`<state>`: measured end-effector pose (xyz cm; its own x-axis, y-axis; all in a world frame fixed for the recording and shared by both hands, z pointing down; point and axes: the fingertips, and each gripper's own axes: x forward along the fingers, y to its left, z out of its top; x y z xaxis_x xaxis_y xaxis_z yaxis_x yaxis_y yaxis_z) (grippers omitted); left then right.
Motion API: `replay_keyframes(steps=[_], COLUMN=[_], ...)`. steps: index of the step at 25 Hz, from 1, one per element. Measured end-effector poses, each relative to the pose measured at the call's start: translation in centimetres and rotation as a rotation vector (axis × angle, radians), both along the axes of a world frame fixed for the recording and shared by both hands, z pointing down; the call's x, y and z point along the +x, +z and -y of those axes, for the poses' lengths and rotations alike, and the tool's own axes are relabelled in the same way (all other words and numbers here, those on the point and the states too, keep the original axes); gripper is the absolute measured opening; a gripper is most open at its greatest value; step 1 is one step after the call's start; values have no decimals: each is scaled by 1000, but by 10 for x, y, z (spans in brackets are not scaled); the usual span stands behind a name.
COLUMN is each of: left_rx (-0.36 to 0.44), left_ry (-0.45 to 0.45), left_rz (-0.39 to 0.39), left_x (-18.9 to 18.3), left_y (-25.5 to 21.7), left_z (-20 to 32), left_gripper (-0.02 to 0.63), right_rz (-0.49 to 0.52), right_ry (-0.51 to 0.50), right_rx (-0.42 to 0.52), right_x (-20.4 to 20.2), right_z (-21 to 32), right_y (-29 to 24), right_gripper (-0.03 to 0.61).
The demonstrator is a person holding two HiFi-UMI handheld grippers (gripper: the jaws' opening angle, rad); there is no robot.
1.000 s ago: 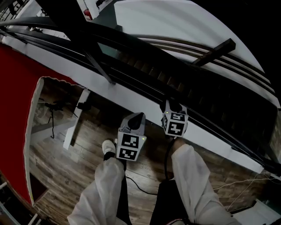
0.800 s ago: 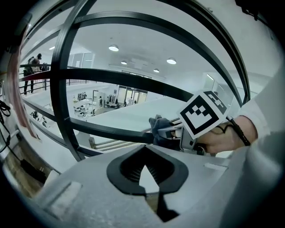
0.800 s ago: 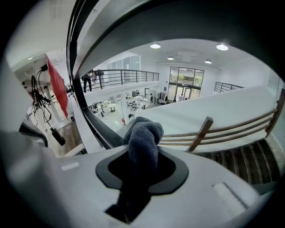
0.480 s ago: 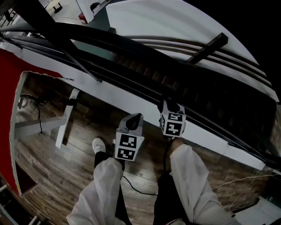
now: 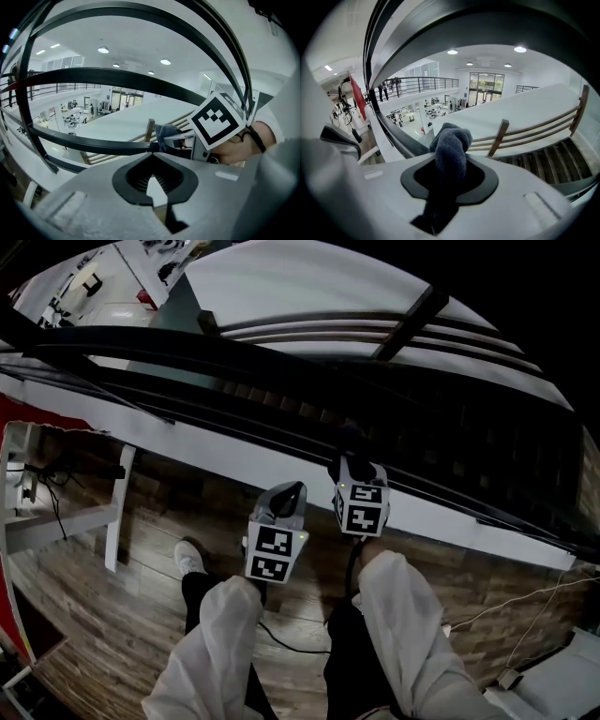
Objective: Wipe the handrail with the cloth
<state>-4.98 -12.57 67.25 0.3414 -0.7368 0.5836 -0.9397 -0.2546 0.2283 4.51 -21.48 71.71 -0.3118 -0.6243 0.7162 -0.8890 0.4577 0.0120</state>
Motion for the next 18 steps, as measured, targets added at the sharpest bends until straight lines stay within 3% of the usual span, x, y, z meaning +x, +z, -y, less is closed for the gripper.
replay_keyframes(steps=[18], left_rx=[23], left_ry=[217], left_rz=[-21], left_x=[223], left_y=[6], left_z=[21], left_gripper=[2], right_rz=[-16], right_ry=[158], right_rx=[22], right_x=[234], right_z=[-8], right_y=[-1], right_gripper=[94])
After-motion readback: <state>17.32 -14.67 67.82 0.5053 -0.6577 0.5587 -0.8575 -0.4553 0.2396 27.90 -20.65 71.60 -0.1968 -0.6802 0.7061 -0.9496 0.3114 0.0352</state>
